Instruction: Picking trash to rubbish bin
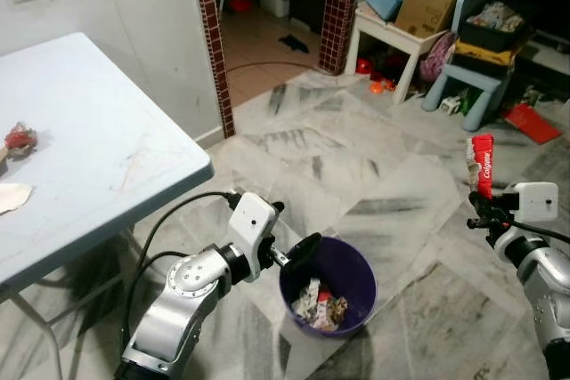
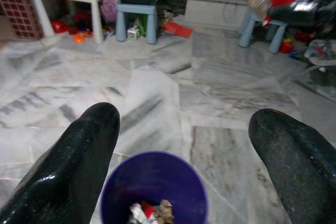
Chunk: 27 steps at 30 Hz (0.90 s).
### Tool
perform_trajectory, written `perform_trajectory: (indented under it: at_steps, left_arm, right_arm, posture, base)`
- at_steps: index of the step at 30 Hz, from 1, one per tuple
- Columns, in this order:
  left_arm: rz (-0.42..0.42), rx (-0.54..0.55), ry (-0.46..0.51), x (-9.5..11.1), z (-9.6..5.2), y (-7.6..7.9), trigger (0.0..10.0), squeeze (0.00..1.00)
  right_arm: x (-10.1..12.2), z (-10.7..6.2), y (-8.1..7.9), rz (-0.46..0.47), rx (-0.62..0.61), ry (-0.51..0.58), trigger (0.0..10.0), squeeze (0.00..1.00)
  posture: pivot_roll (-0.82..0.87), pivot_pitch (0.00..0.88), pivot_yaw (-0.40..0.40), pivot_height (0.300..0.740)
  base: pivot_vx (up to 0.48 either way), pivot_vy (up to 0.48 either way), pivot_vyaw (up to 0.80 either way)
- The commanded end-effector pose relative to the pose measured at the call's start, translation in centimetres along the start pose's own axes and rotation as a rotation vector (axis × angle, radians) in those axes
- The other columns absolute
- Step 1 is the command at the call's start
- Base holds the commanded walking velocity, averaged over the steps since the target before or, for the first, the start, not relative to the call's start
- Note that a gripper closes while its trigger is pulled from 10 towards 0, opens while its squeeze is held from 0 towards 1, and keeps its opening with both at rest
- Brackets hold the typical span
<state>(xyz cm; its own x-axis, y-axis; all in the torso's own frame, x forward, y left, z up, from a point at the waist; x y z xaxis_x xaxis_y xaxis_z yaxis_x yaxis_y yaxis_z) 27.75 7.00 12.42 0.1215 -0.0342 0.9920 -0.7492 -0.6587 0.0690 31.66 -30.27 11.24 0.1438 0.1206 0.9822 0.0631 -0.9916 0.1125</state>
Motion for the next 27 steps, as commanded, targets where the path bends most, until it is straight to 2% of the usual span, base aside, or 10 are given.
perform_trajectory:
  at_steps: [1, 4, 6, 8, 12, 16, 22, 27]
  left_arm:
    - [0.001, -0.019, 0.000, 0.5, -0.2, 0.4, 10.0, 0.00]
    - [0.002, -0.035, 0.008, 1.2, -0.1, 0.8, 10.0, 0.00]
    - [-0.021, -0.059, 0.019, 1.7, 0.3, 1.5, 10.0, 0.00]
    - [-0.014, -0.072, 0.023, 2.0, 0.4, 1.9, 10.0, 0.00]
    - [-0.029, -0.118, 0.036, 3.0, 0.5, 3.0, 10.0, 0.00]
    - [-0.032, -0.128, 0.036, 3.6, 0.2, 3.4, 10.0, 0.00]
    - [-0.051, -0.147, 0.018, 4.1, -0.2, 4.0, 10.0, 0.00]
    - [-0.064, -0.154, 0.018, 4.5, -0.4, 4.4, 10.0, 0.00]
  right_arm:
    - [0.2, 0.2, 0.3, -0.019, 0.017, 0.001, 10.0, 0.00]
    - [0.6, 0.5, 0.4, -0.007, 0.042, 0.009, 10.0, 0.00]
    - [0.9, 0.9, 0.5, -0.017, 0.060, 0.018, 10.0, 0.00]
    - [1.1, 1.0, 0.5, -0.018, 0.072, 0.021, 10.0, 0.00]
    - [1.3, 1.6, 0.0, -0.024, 0.127, 0.007, 10.0, 0.00]
    - [1.6, 2.1, -0.5, -0.011, 0.170, 0.007, 10.0, 0.00]
    - [1.9, 3.6, -3.2, 0.036, 0.294, 0.004, 10.0, 0.00]
    - [2.4, 4.2, -4.8, 0.085, 0.382, 0.013, 10.0, 0.00]
  posture:
    - [-0.04, 0.285, 0.027, 0.740]
    - [-0.04, 0.312, 0.030, 0.740]
    - [-0.04, 0.364, 0.030, 0.740]
    - [-0.05, 0.370, 0.031, 0.740]
    - [-0.03, 0.443, 0.033, 0.740]
    - [-0.02, 0.486, 0.044, 0.740]
    - [0.00, 0.532, 0.056, 0.740]
    - [0.01, 0.543, 0.058, 0.740]
  base:
    - [0.000, 0.000, 0.00]
    - [0.000, 0.000, 0.00]
    - [0.000, 0.000, 0.00]
    - [0.000, 0.000, 0.00]
    - [0.000, 0.000, 0.00]
    - [0.000, 0.000, 0.00]
    - [0.000, 0.000, 0.00]
    - [0.000, 0.000, 0.00]
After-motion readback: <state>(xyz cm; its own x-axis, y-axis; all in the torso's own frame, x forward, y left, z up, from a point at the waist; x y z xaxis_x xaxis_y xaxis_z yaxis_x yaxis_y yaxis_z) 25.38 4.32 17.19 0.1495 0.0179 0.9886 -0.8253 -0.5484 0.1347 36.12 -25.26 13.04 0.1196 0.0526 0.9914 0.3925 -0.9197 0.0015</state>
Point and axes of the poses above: a point about 5 cm out from each wrist's last joint towards the gripper, its own z axis pointing out of the wrist towards the gripper, its own x axis along the axis of the wrist's last joint, y = z × x, the point moved 1 cm from there along z, pointing out of the wrist towards the gripper, and after that the axes turned 3 degrees about -z, right-handed, at the moved point
